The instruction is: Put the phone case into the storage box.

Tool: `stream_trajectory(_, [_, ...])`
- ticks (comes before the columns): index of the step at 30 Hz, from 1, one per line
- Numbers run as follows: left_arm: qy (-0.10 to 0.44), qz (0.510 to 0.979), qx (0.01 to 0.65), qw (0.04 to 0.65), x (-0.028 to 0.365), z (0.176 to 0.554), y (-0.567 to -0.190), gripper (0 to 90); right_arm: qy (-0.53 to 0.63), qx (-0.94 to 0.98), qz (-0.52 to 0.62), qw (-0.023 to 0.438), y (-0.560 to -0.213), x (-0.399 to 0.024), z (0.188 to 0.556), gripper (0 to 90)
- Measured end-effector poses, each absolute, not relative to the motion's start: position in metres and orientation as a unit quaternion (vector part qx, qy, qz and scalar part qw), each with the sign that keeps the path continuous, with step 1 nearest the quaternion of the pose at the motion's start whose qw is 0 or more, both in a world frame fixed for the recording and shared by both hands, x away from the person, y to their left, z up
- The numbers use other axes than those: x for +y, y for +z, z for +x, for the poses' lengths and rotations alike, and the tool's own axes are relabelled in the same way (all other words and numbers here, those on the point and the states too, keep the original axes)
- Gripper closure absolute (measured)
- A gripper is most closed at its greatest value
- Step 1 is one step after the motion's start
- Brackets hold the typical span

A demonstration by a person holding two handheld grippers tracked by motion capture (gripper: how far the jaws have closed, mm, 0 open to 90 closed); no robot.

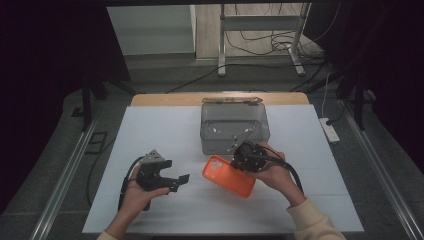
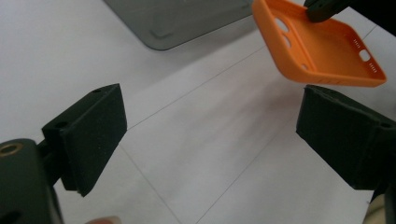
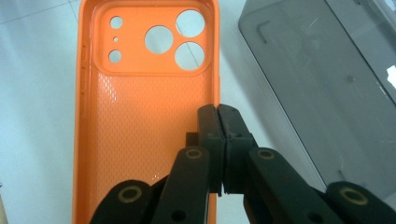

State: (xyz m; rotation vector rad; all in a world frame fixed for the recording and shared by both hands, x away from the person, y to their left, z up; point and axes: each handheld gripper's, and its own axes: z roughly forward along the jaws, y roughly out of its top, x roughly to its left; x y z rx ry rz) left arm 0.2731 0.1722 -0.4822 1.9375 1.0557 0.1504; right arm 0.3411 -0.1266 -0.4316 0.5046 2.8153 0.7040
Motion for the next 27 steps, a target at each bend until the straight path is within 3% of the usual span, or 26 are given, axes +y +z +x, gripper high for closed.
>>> stream_trajectory(27, [0.045, 0.788, 0.413, 0.454, 0.154, 0.284, -0.472, 8.7, 0.236, 0.952, 0.168, 0.099, -0.433, -0.125, 0.340, 88.3])
